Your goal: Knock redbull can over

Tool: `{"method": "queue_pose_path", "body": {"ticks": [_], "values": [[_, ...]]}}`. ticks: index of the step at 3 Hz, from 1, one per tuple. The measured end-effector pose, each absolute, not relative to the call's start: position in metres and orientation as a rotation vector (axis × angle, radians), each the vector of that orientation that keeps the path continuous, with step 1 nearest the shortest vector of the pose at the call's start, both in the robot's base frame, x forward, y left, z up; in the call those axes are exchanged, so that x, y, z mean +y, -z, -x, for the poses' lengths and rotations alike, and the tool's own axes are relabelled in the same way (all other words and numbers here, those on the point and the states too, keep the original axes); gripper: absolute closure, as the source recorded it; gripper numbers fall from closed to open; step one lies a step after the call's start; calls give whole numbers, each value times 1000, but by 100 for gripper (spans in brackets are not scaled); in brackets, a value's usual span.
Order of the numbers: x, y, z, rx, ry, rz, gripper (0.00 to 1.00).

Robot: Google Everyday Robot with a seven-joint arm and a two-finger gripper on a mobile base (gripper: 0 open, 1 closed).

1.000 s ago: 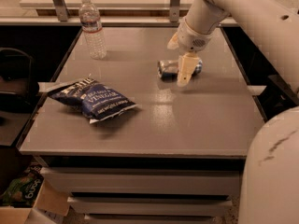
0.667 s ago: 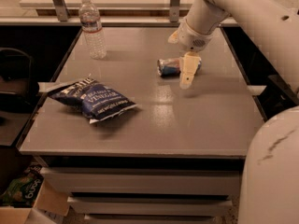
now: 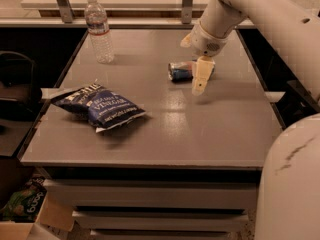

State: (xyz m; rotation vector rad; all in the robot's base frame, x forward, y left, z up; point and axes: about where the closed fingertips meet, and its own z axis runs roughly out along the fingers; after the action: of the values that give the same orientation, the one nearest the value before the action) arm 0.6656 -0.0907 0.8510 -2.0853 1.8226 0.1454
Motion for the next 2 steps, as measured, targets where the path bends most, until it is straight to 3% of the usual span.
{"method": "queue_pose_path", "body": {"ticks": [2], "values": [[-99,-856,-667,1849,-129,2060,0]]}}
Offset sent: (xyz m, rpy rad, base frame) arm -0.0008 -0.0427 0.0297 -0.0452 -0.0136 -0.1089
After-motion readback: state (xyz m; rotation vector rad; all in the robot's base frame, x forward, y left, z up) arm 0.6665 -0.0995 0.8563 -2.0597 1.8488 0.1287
